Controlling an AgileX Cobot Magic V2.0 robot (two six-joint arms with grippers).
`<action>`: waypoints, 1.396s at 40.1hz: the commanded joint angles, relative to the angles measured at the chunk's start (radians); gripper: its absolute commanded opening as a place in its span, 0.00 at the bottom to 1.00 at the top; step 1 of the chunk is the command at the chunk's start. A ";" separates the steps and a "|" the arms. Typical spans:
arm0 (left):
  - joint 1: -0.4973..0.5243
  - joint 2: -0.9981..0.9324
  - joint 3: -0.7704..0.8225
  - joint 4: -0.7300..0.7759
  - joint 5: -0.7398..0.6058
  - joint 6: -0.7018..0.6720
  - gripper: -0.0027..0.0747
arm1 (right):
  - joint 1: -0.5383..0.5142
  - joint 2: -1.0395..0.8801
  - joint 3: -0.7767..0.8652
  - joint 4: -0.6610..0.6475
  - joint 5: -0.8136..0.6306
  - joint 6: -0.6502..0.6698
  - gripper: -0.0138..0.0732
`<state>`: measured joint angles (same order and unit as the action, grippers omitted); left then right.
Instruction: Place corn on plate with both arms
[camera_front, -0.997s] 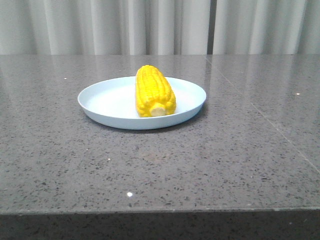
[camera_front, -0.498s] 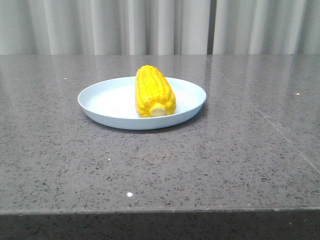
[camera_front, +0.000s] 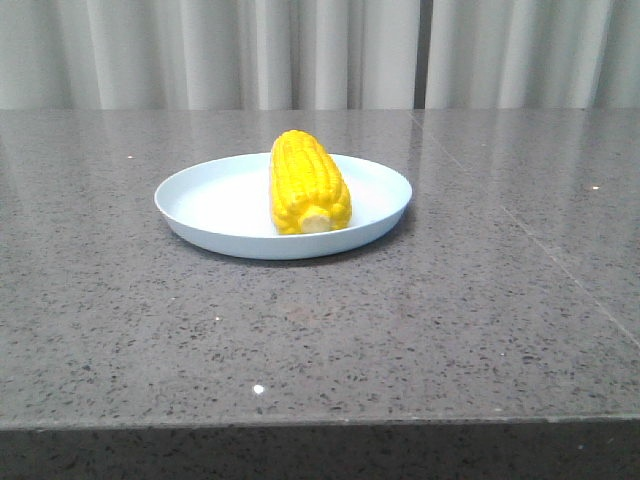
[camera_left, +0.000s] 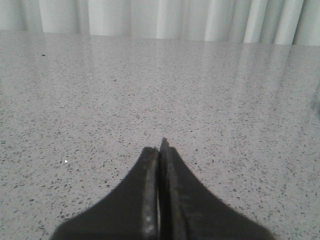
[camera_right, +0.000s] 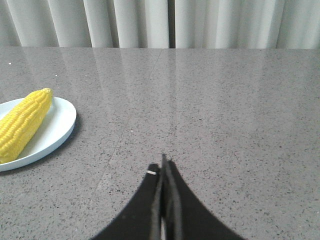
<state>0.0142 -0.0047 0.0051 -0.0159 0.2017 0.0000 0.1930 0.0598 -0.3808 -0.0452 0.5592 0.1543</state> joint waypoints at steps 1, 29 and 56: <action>0.003 -0.020 0.004 -0.010 -0.086 0.000 0.01 | -0.001 0.013 -0.024 -0.019 -0.084 -0.007 0.09; 0.003 -0.020 0.004 -0.010 -0.086 0.000 0.01 | -0.017 0.001 0.018 -0.044 -0.129 -0.007 0.09; 0.003 -0.020 0.004 -0.010 -0.086 0.000 0.01 | -0.195 -0.086 0.403 -0.045 -0.415 -0.011 0.09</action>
<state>0.0142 -0.0047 0.0051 -0.0163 0.1996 0.0000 0.0042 -0.0109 0.0264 -0.0785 0.2267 0.1526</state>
